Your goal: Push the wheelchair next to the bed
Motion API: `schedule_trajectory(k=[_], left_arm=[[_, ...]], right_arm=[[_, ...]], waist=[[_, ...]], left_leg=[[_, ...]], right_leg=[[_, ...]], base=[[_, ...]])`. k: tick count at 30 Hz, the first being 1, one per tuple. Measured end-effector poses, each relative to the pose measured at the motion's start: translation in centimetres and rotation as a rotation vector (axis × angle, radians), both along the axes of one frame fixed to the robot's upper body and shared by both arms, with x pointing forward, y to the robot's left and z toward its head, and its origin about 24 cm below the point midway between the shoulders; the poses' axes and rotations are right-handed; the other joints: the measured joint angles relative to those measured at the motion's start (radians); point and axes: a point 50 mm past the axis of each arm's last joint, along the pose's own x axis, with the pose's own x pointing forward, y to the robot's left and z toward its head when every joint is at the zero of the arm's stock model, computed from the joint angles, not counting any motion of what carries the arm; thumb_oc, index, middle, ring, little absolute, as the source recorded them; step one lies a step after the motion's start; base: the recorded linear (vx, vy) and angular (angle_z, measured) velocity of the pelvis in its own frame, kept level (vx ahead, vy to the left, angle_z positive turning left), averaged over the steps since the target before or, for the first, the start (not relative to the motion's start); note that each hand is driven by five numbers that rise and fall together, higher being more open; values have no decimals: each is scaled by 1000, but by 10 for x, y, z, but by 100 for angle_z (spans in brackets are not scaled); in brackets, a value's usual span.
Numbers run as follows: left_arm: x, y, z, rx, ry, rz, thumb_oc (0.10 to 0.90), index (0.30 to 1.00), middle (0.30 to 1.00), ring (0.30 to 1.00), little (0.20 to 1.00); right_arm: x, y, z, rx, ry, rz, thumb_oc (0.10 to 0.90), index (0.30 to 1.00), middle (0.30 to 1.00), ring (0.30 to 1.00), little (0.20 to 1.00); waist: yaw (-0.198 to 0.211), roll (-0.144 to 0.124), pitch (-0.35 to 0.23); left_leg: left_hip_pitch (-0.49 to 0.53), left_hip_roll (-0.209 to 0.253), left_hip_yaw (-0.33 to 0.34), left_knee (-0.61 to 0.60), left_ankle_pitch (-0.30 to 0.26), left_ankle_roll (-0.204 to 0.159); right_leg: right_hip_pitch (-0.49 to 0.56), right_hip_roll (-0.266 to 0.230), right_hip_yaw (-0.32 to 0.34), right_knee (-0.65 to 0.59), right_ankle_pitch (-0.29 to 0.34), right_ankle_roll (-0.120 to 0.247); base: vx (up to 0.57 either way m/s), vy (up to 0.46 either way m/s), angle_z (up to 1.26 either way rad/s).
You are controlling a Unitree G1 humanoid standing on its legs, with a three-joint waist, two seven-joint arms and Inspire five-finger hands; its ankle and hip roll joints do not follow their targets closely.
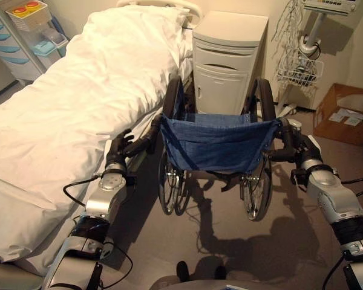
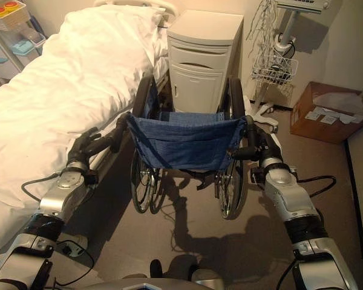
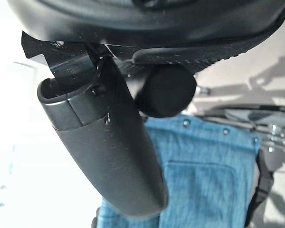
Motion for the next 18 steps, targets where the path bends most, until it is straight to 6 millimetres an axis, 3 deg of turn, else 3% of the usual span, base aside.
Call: schedule_trajectory(k=[5, 9, 13, 16, 18], left_arm=[[-21, 36, 13, 106, -141, 224, 800, 900, 900, 900, 900], [-38, 54, 18, 132, -237, 342, 800, 900, 900, 900, 900], [-59, 65, 4, 163, -209, 394, 800, 900, 900, 900, 900], [-70, 67, -19, 153, -118, 382, 800, 900, 900, 900, 900], [-76, 69, -32, 142, -62, 383, 800, 900, 900, 900, 900]], right_arm=[[-14, -17, 10, -79, -84, -99, 800, 900, 900, 900, 900], [-25, -32, 14, -83, -145, -203, 800, 900, 900, 900, 900], [-33, -41, 19, 23, -290, -342, 800, 900, 900, 900, 900], [-40, -41, 15, 214, -392, -404, 800, 900, 900, 900, 900], [-45, -40, 10, 248, -416, -424, 800, 900, 900, 900, 900]], waist=[[25, -9, 5], [50, -19, 11], [63, -27, 12], [65, -28, 12], [63, -28, 11]], left_leg=[[-4, -3, -4, 3, 0, 0], [0, -8, -6, 6, -2, 3], [1, -9, -3, 0, -3, 4], [2, -9, -2, 0, -3, 4], [2, -10, -1, 0, -3, 4]], right_leg=[[3, -1, -1, -8, 0, 0], [15, -3, -5, -17, 0, 0], [17, -5, -5, -18, 0, 0], [18, -6, -5, -18, 1, 3], [18, -6, -4, -18, 2, 4]], base=[[9, -10, 4], [20, -7, 7], [12, -1, 3], [0, 0, 0], [0, 0, 0]])
